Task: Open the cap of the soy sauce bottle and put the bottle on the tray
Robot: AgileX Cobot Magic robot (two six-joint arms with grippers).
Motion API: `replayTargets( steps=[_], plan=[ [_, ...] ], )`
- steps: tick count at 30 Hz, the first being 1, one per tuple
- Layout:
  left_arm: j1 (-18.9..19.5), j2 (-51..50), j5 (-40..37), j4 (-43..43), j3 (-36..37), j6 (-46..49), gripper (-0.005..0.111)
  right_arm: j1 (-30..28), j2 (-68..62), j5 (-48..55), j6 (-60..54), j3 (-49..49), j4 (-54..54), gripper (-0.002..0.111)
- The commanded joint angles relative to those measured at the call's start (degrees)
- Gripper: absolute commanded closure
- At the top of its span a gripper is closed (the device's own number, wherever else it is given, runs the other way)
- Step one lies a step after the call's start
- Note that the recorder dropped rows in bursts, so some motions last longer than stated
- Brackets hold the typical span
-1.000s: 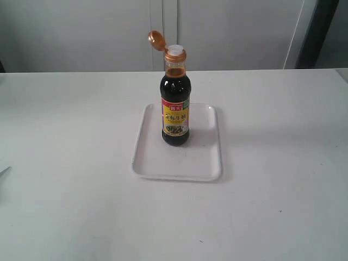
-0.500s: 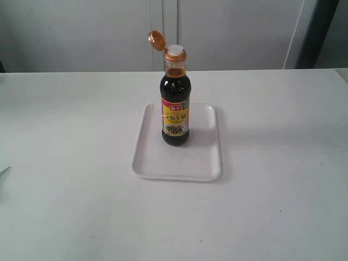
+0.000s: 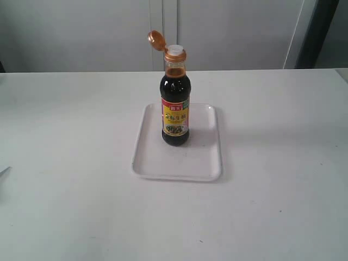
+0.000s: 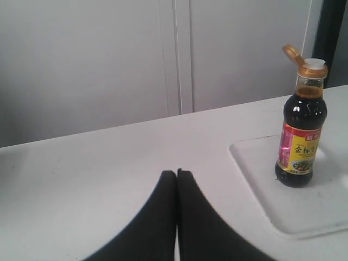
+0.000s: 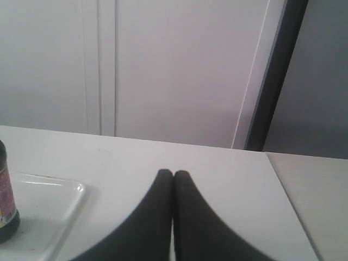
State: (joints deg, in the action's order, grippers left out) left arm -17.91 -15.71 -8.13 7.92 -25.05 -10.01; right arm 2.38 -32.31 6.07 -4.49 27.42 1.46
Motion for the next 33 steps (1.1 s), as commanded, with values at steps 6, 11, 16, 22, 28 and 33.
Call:
replayTargets(
  steps=[6,11,16,22,28,33],
  plan=[
    [0.96,0.36,-2.35,-1.5,2.39,5.77,0.107,-0.12,0.15,-0.51,0.17,-0.17,0.25,0.108],
    [5.25,2.4,-2.04,-4.0,5.6,7.1,0.107,-0.12,0.15,-0.51,0.17,-0.17,0.25,0.108],
    [9.84,9.03,-1.5,-6.6,12.44,7.36,0.107,-0.12,0.15,-0.51,0.17,-0.17,0.25,0.108],
    [14.85,13.79,-1.5,-7.92,18.4,7.36,0.107,-0.12,0.15,-0.51,0.17,-0.17,0.25,0.108],
    [17.42,15.71,-1.8,-10.37,21.84,7.36,0.107,-0.12,0.15,-0.51,0.17,-0.17,0.25,0.108],
    [18.89,15.71,-1.8,-10.37,23.82,7.36,0.107,-0.12,0.15,-0.5,0.17,-0.17,0.25,0.108]
  ],
)
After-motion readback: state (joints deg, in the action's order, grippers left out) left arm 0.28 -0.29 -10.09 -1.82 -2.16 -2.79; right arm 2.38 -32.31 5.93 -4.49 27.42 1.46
